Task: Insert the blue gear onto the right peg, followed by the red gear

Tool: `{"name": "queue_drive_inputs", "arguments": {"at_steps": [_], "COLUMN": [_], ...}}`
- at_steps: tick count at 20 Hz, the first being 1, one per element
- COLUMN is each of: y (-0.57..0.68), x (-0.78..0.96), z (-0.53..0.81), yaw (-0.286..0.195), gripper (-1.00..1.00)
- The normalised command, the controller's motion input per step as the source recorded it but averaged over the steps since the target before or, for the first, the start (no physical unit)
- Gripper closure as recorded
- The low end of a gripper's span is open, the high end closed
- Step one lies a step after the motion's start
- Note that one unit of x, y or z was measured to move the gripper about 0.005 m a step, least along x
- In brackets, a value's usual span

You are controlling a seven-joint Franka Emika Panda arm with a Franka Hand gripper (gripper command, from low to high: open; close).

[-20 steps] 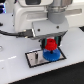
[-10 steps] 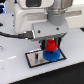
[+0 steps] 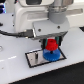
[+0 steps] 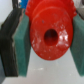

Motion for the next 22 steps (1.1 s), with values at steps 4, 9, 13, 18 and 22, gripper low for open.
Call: {"name": "queue_drive_inputs", "arguments": {"at_steps": [4, 9, 13, 18, 22], "y": [0.01, 0.00, 0.17, 0.07, 0.01], "x": [0.30, 0.22, 0.43, 0.28, 0.28], "z": [-0.11, -0.16, 0.40, 0.11, -0.12], "yaw": [0.000, 0.000, 0.000, 0.000, 0.000], "gripper": [1.00, 1.00, 1.00, 1.00, 1.00]}}
